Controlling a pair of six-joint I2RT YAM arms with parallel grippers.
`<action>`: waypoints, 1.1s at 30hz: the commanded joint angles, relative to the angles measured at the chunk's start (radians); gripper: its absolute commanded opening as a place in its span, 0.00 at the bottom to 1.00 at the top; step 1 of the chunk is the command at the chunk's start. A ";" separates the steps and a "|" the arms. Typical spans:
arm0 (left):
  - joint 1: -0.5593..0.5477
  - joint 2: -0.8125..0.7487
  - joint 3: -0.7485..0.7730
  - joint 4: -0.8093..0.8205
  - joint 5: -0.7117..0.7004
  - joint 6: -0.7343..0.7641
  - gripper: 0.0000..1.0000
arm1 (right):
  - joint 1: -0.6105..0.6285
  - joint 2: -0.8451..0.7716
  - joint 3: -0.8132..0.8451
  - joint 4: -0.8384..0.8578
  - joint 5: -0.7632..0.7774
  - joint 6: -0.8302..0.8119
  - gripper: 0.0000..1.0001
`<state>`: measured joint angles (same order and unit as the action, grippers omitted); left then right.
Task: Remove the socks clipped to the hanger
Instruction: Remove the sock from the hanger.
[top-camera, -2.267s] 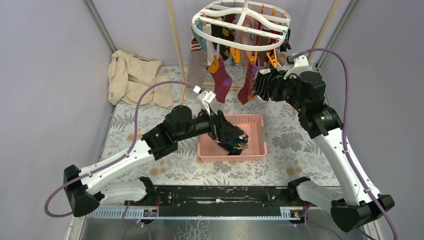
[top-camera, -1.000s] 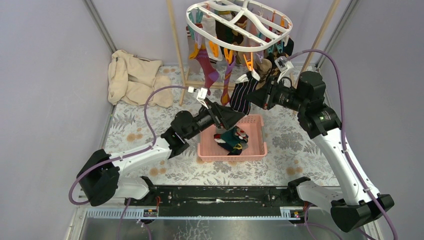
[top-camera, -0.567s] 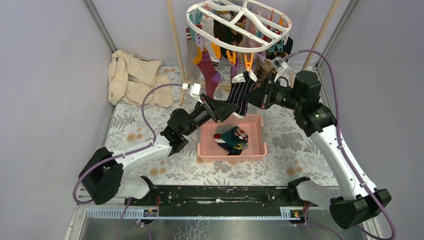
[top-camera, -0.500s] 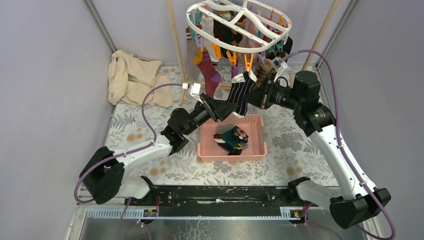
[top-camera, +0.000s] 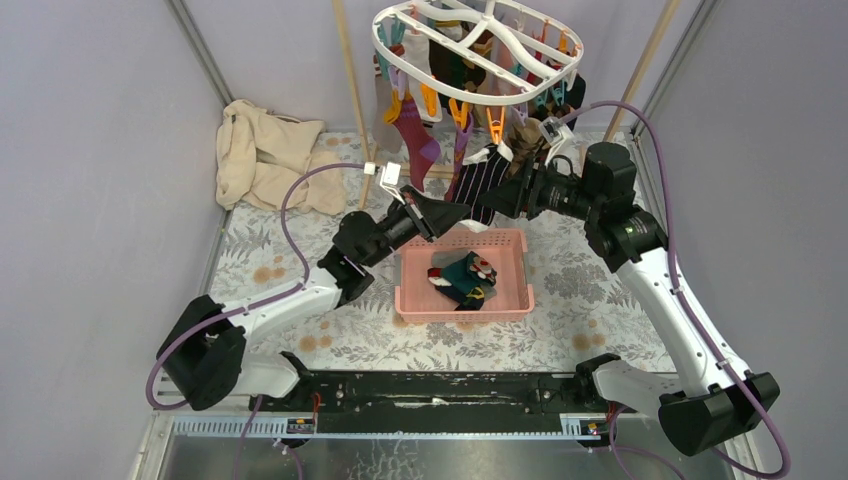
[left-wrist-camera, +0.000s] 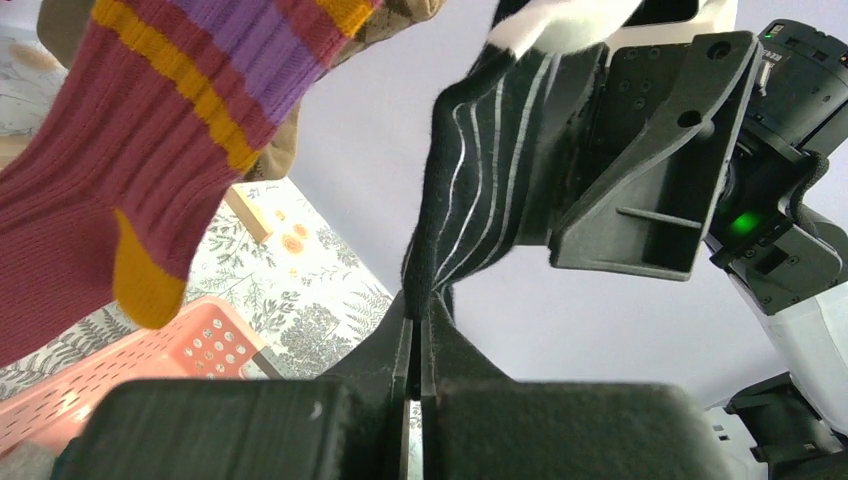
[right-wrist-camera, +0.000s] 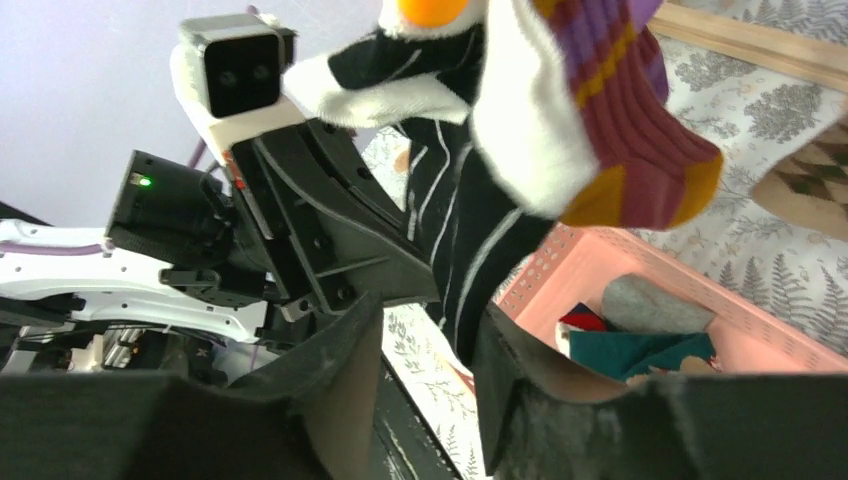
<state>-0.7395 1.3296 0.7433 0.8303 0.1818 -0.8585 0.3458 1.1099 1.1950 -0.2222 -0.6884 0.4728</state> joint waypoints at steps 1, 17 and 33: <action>0.011 -0.051 0.066 -0.095 0.032 0.037 0.00 | -0.002 -0.017 0.010 -0.031 0.089 -0.053 0.50; 0.037 -0.012 0.184 -0.267 0.103 0.065 0.00 | -0.001 -0.054 0.193 -0.066 0.453 -0.158 0.62; 0.040 -0.006 0.192 -0.289 0.131 0.067 0.00 | 0.000 0.078 0.252 0.142 0.476 -0.199 0.67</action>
<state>-0.7082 1.3205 0.9051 0.5354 0.2886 -0.8127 0.3458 1.1862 1.4220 -0.1837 -0.2424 0.3073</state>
